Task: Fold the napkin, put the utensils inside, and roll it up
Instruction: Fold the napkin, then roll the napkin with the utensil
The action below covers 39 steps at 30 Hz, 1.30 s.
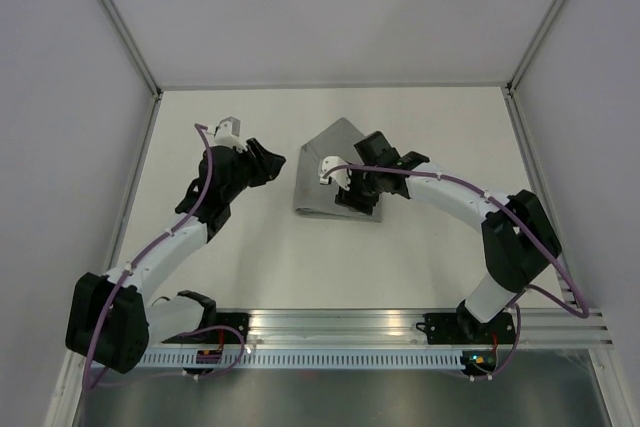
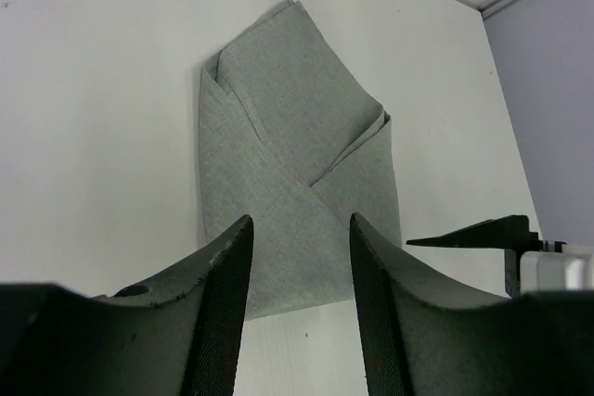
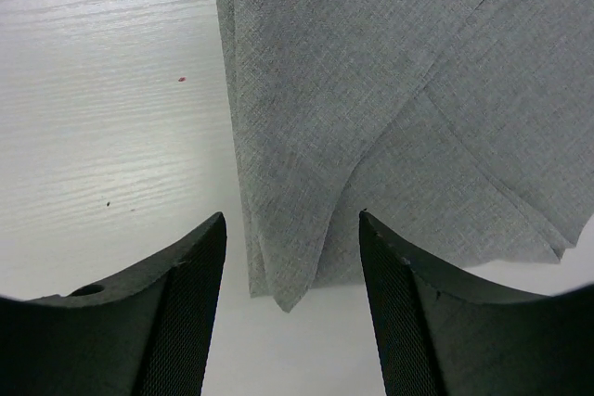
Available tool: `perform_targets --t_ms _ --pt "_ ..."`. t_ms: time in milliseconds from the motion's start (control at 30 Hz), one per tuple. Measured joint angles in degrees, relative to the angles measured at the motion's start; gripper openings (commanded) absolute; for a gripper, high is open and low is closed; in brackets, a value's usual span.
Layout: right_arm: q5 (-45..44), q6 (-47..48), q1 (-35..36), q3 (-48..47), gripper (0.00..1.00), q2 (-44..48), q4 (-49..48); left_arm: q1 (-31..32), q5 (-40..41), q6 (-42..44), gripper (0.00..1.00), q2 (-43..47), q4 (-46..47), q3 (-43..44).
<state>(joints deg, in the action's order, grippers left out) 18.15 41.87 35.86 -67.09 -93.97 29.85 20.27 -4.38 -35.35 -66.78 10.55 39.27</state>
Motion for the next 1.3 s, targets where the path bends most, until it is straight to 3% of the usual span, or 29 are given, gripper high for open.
perform_targets --t_ms 833,967,1300 --pt "-6.19 1.95 6.36 4.48 0.64 -9.46 -10.05 0.0 1.4 4.7 0.54 5.75 -7.61 3.91" --pt "-6.71 2.32 6.32 4.7 0.56 -9.97 -11.85 0.0 1.4 5.03 0.54 5.66 -7.78 3.91" --pt "-6.69 3.41 6.32 4.52 0.49 -10.86 -13.55 0.0 1.27 6.88 0.54 3.82 -8.13 4.04"
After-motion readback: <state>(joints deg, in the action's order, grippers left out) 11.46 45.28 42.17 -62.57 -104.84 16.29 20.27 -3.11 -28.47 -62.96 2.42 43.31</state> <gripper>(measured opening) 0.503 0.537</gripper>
